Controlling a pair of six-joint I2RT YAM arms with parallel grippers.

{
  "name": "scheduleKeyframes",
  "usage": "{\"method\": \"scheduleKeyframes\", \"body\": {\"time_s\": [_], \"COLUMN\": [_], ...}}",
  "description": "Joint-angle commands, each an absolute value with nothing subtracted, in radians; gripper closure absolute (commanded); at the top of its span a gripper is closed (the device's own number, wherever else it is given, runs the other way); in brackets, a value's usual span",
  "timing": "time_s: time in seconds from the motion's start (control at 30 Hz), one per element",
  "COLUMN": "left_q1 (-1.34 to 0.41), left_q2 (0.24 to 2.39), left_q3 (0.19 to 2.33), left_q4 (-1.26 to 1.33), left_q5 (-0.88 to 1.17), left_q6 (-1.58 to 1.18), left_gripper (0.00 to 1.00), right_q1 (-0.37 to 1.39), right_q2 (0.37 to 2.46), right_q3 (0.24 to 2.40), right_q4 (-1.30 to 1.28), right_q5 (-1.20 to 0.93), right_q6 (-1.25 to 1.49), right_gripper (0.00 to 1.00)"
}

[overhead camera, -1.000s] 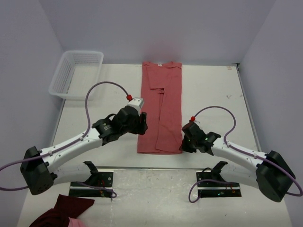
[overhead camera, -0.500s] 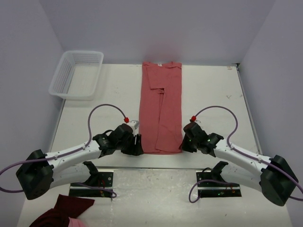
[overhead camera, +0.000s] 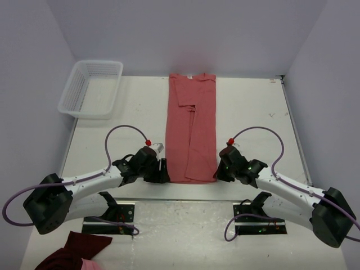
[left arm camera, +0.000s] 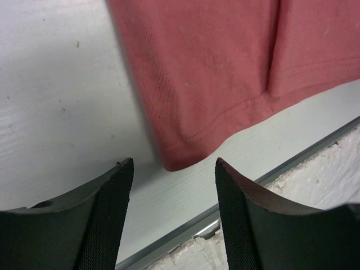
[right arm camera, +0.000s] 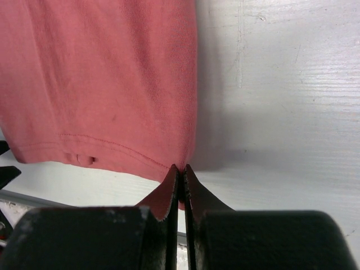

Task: Fold and stack the t-shirts
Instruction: Grab the bottom of the folded rectangular tshirt with both arms

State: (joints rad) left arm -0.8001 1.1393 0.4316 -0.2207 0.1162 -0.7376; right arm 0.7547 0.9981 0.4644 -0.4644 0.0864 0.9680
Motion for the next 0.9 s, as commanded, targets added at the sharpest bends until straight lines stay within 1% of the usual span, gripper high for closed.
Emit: {"method": "scheduleKeyframes", "body": {"time_s": [0.0, 0.07, 0.13, 0.3, 0.33, 0.5, 0.7, 0.77, 0.8, 0.83, 0.87], "left_q1": [-0.779, -0.767, -0.759, -0.758, -0.758, -0.758, -0.756, -0.758, -0.756, -0.756, -0.758], "left_q2": [1.166, 1.178, 1.195, 1.230, 1.235, 1.242, 1.239, 1.235, 1.227, 1.218, 1.192], "left_q3": [0.423, 0.423, 0.422, 0.403, 0.400, 0.384, 0.356, 0.347, 0.345, 0.342, 0.338], "left_q4": [-0.167, -0.158, -0.140, -0.107, -0.103, -0.086, -0.063, -0.063, -0.067, -0.077, -0.095], "left_q5": [0.127, 0.135, 0.147, 0.163, 0.172, 0.179, 0.195, 0.199, 0.201, 0.196, 0.190], "left_q6": [-0.706, -0.700, -0.698, -0.698, -0.699, -0.706, -0.718, -0.721, -0.722, -0.723, -0.723], "left_gripper": [0.39, 0.41, 0.46, 0.51, 0.54, 0.57, 0.65, 0.75, 0.91, 1.00, 1.00], "right_q1": [0.762, 0.762, 0.762, 0.762, 0.762, 0.762, 0.761, 0.764, 0.764, 0.765, 0.767], "right_q2": [0.982, 0.986, 0.988, 0.980, 0.980, 0.991, 1.005, 1.012, 1.012, 1.014, 1.015], "right_q3": [0.462, 0.462, 0.466, 0.468, 0.469, 0.465, 0.459, 0.462, 0.463, 0.463, 0.465], "right_q4": [-0.489, -0.488, -0.492, -0.502, -0.502, -0.499, -0.482, -0.477, -0.477, -0.476, -0.477], "right_q5": [0.103, 0.104, 0.104, 0.113, 0.114, 0.110, 0.106, 0.103, 0.101, 0.101, 0.106], "right_q6": [0.959, 0.957, 0.959, 0.959, 0.959, 0.960, 0.960, 0.959, 0.957, 0.954, 0.953], "right_gripper": [1.00, 1.00, 1.00, 1.00, 1.00, 1.00, 1.00, 1.00, 1.00, 1.00, 1.00]}}
